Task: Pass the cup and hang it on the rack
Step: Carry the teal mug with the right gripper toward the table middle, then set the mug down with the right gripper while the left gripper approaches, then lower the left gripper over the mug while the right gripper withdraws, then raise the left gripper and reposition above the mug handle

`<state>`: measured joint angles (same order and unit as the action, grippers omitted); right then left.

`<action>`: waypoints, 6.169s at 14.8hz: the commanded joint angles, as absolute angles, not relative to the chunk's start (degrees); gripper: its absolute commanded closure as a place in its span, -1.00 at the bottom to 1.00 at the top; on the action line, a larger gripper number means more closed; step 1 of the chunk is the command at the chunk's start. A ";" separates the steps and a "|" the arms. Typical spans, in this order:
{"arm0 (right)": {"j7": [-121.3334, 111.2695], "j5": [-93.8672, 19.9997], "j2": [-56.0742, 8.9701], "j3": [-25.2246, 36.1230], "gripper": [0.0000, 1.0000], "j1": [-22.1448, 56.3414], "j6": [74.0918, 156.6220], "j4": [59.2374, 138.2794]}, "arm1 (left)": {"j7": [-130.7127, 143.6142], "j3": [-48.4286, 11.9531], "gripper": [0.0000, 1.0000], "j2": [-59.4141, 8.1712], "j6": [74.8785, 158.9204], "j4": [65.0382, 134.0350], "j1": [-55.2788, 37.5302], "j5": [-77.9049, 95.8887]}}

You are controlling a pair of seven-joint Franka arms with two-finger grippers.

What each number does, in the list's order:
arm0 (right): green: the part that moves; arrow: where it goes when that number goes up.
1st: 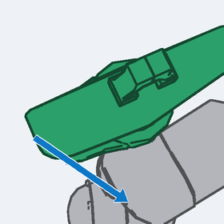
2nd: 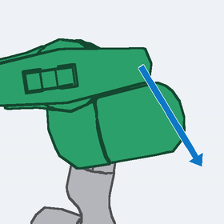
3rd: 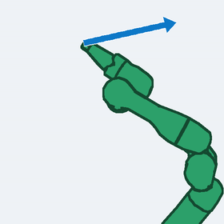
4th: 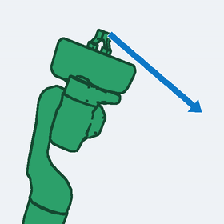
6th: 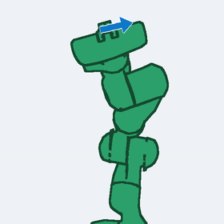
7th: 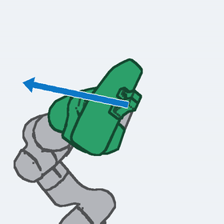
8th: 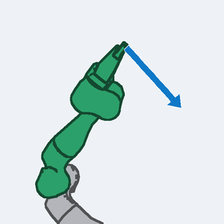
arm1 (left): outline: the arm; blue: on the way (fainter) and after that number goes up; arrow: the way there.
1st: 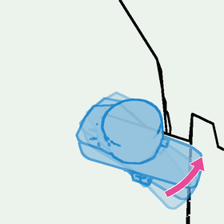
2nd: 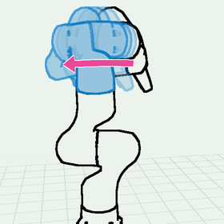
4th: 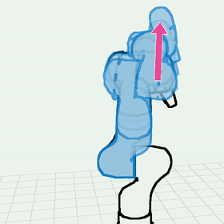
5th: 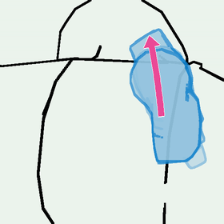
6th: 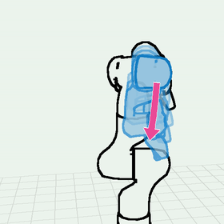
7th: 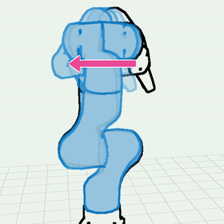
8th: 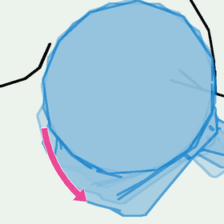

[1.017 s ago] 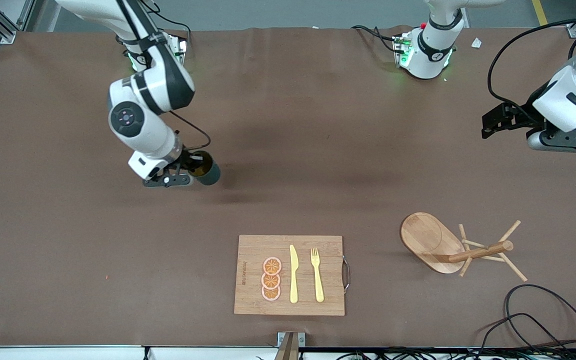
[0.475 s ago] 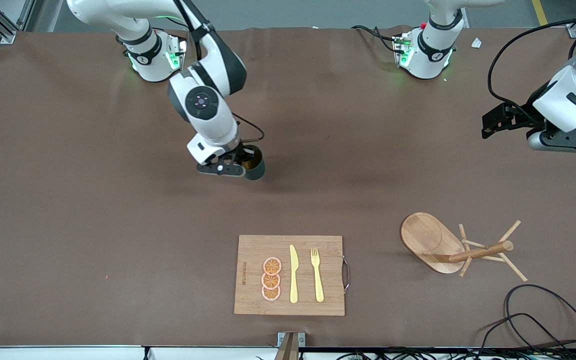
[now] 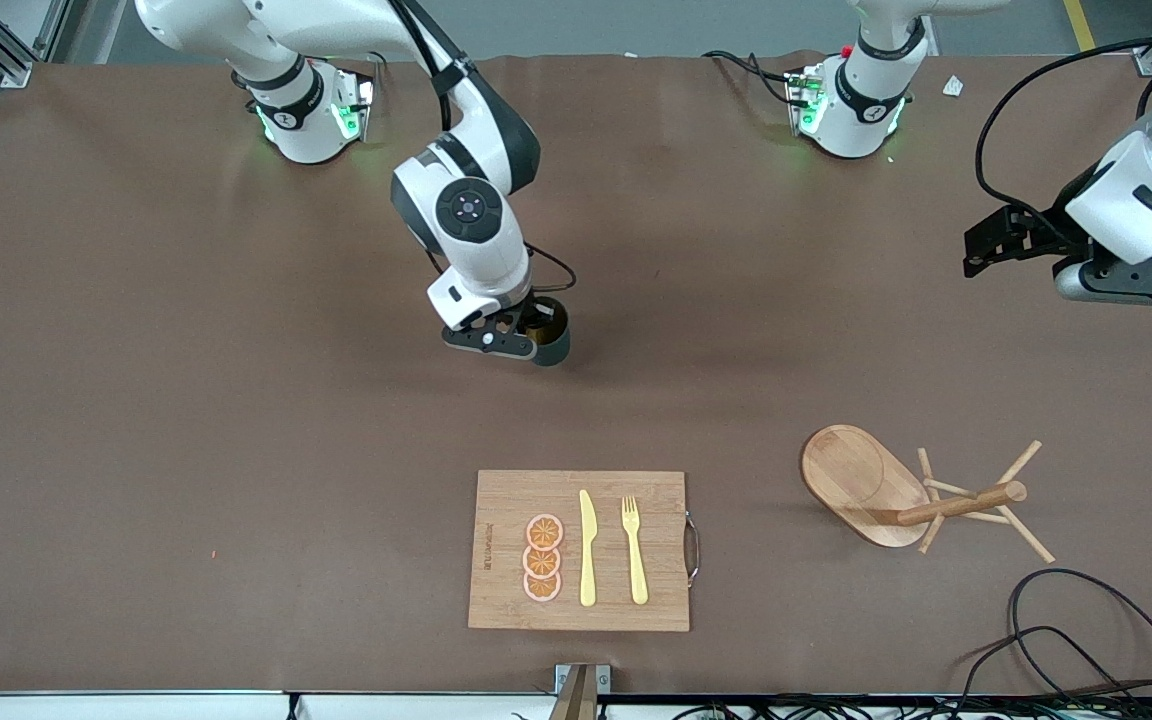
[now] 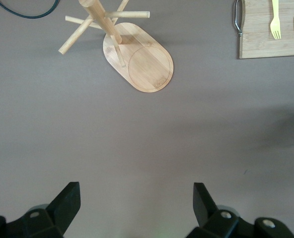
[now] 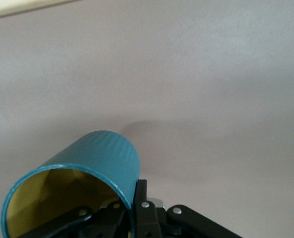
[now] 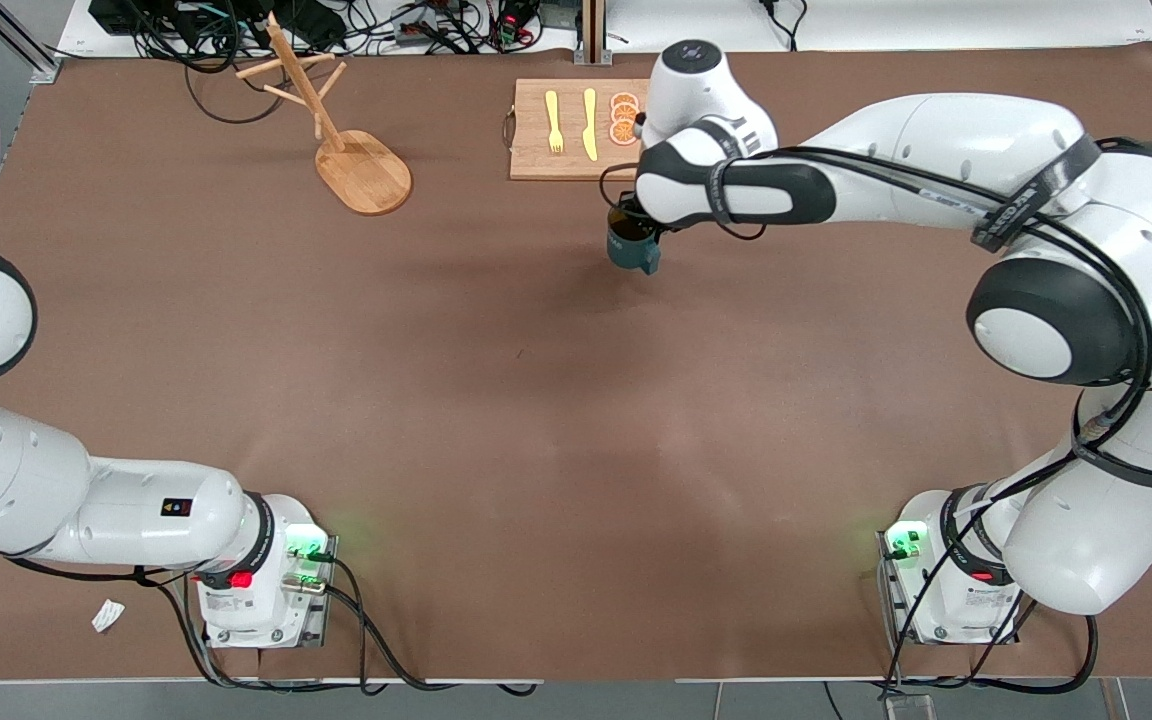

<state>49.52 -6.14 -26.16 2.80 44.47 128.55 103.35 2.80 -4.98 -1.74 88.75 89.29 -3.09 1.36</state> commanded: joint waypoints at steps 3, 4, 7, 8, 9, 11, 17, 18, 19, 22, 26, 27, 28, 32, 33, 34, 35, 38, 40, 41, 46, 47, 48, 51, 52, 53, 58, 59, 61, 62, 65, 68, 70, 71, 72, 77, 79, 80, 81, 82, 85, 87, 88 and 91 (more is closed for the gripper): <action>52.38 -7.47 -33.82 3.52 0.98 47.02 128.23 96.34 | 3.08 -5.18 -1.00 -1.76 88.16 88.77 -3.34 1.41; 52.38 -7.47 -34.88 3.52 0.97 47.20 128.32 95.28 | 2.99 -5.19 -1.00 -1.76 88.15 88.68 -3.25 1.41; 52.38 -7.56 -35.86 3.52 0.92 47.46 128.67 94.48 | 3.34 -5.19 -1.00 -1.85 88.15 88.59 -3.16 1.32; 52.38 -7.56 -36.03 3.52 0.88 47.46 128.85 94.48 | 3.34 -5.19 -1.00 -1.85 88.15 88.59 -3.16 1.32; 52.38 -7.56 -36.30 3.52 0.88 47.46 129.37 94.48 | 3.69 -5.01 -1.00 -1.85 88.15 88.59 -3.08 1.23; 52.47 -7.73 -36.65 3.52 0.87 47.63 131.39 94.57 | 3.96 -4.66 -1.00 -1.93 88.15 88.59 -2.21 -0.51; 54.23 -7.74 -37.26 3.43 0.77 48.25 131.57 93.96 | 4.74 -4.66 -1.00 -5.09 88.24 88.51 -2.28 -2.46; 54.32 -7.82 -37.35 3.43 0.77 48.34 131.57 93.69 | 6.40 -4.83 -1.00 -6.14 88.42 87.29 -2.55 -2.46; 54.32 -7.82 -37.35 3.43 0.69 48.43 131.57 93.69 | 8.07 -5.10 -1.00 -7.98 88.42 85.54 -2.64 -2.37; 55.36 -7.74 -37.27 3.51 -0.99 48.51 131.48 93.25 | 12.73 -5.45 -1.00 -11.50 88.68 83.76 -5.35 -2.29; 54.67 -7.65 -36.74 3.52 -1.00 48.17 130.78 91.68 | 18.10 -5.71 -1.00 -13.61 94.30 84.37 -8.96 -2.11; 54.49 -7.65 -36.56 3.52 -1.00 48.08 130.69 91.50 | 18.37 -5.71 -1.00 -14.49 94.92 84.37 -9.14 -1.85; 54.32 -7.65 -36.39 3.60 -1.00 47.90 130.61 91.49 | 19.07 -5.89 -1.00 -14.85 96.23 84.72 -9.84 -1.76; 44.79 -7.65 -30.52 3.78 -1.00 43.44 121.16 91.84 | 24.94 -5.89 -1.00 -15.73 102.11 88.58 -13.70 -1.85; 41.34 -7.65 -28.67 3.69 -1.00 41.24 117.89 91.85 | 26.70 -5.89 -1.00 -16.52 103.43 89.46 -14.93 -2.11; 38.79 -7.65 -26.83 3.69 -1.00 39.13 115.08 91.93 | 29.07 -5.80 -1.00 -17.05 104.49 90.17 -16.68 -2.28; 35.45 -7.65 -25.15 3.78 -1.00 37.02 112.44 92.11 | 31.79 -5.80 -1.00 -18.27 105.72 90.61 -18.27 -2.55; 25.43 -7.65 -21.54 3.87 -1.00 30.43 105.75 92.28 | 39.61 -5.80 -1.00 -20.65 109.41 90.70 -22.31 -2.55; 20.94 -7.47 -18.91 3.87 -1.00 26.56 105.03 94.47 | 43.84 -5.80 -1.00 -21.88 110.91 90.70 -24.77 -2.64; 18.92 -7.12 -17.68 3.95 -1.00 24.80 104.94 95.44 | 45.86 -5.71 -1.00 -22.84 111.88 90.70 -26.44 -2.64; 9.24 -1.42 -14.51 4.04 -1.00 16.80 101.26 96.42 | 58.78 -5.71 -1.00 -26.28 116.36 90.88 -33.30 -2.64; 7.66 -1.23 -13.89 4.04 -1.00 14.61 100.03 96.24 | 60.97 -5.71 -1.00 -26.71 116.98 91.14 -34.70 -2.64; 5.82 -1.14 -13.45 4.04 -1.00 12.59 98.63 96.07 | 62.04 -5.71 -1.00 -26.98 117.77 91.66 -35.93 -2.72; -0.76 -1.06 -12.39 4.04 -1.00 5.30 94.06 93.79 | 65.81 -5.80 -0.96 -27.33 121.89 96.05 -38.93 -8.50; -3.14 -1.05 -12.39 4.04 -1.00 3.53 91.78 91.95 | 68.01 -5.89 -0.94 -27.51 123.91 97.37 -39.37 -8.96; -4.03 -0.97 -12.39 4.04 -1.00 1.95 90.02 90.45 | 69.33 -5.89 -0.91 -27.51 125.93 98.51 -40.51 -8.96; -4.22 3.50 -12.92 3.78 -1.00 0.00 85.26 82.37 | 73.82 -5.80 -0.73 -30.49 130.69 98.79 -43.41 -9.14; -4.22 4.12 -13.18 3.78 -1.00 0.17 83.69 80.61 | 74.18 -5.80 -0.72 -30.59 131.22 98.70 -43.33 -9.23; -4.22 4.22 -13.88 3.78 -1.00 -0.35 81.04 79.28 | 74.35 -5.80 -0.69 -30.76 131.40 98.53 -43.33 -9.14; -4.22 4.13 -13.80 3.87 -1.00 -0.35 81.04 79.19 | 74.70 -5.80 -0.68 -31.11 131.40 98.26 -43.33 -9.14; -3.44 3.69 -13.89 3.87 -1.00 -0.27 81.39 78.40 | 75.76 -5.80 -0.67 -31.20 132.36 98.26 -43.24 -9.14; -0.89 2.38 -13.80 3.34 -1.00 0.79 80.95 77.70 | 78.74 -5.80 -0.67 -31.20 132.89 97.73 -44.11 -9.14; -0.70 1.50 -13.80 3.34 -1.00 1.32 80.77 77.78 | 81.11 -5.80 -0.67 -31.11 132.89 97.74 -45.08 -9.14; -1.05 -0.86 -13.80 3.60 -1.00 1.06 80.51 77.96 | 83.04 -5.71 -0.67 -31.11 132.98 97.73 -45.87 -9.14; -1.40 -2.18 -13.62 3.78 -1.00 0.79 80.25 78.39 | 85.06 -5.71 -0.67 -31.11 132.98 97.56 -46.57 -9.31; -1.93 -1.58 -7.58 3.96 -1.00 0.53 83.49 85.85 | 97.18 -5.71 -0.67 -33.13 132.37 94.59 -49.92 -16.07; -1.93 -0.54 -4.93 3.43 -1.00 0.35 84.72 88.41 | 102.37 -5.28 -0.66 -36.46 130.09 90.64 -52.72 -18.36; -1.93 0.43 -4.14 3.17 -1.00 0.18 84.81 88.77 | 103.87 -5.19 -0.66 -38.13 127.64 88.09 -53.69 -19.76; -1.93 0.61 -3.35 2.38 -1.00 -0.43 84.64 88.86 | 104.84 -5.19 -0.66 -39.45 124.40 85.98 -54.75 -21.17; -1.93 0.62 -2.21 1.59 -1.00 -1.22 84.64 89.81 | 105.64 -5.19 -0.66 -39.90 121.93 84.74 -55.71 -21.70; -1.93 0.62 2.18 1.23 -1.00 -1.32 85.34 93.95 | 107.74 -4.40 -0.65 -40.25 118.23 84.46 -58.61 -22.23; -1.93 0.70 4.21 1.06 -1.00 -1.41 85.08 95.09 | 112.56 -1.86 -0.66 -42.18 117.34 82.80 -62.12 -25.56; -1.93 0.70 4.83 0.71 -1.00 -1.49 84.82 95.10 | 113.89 -1.15 -0.67 -43.23 116.29 81.66 -63.10 -26.36; -1.93 0.70 6.76 0.44 -1.00 -1.41 83.59 95.10 | 116.53 0.96 -0.68 -47.35 111.37 76.75 -66.61 -29.52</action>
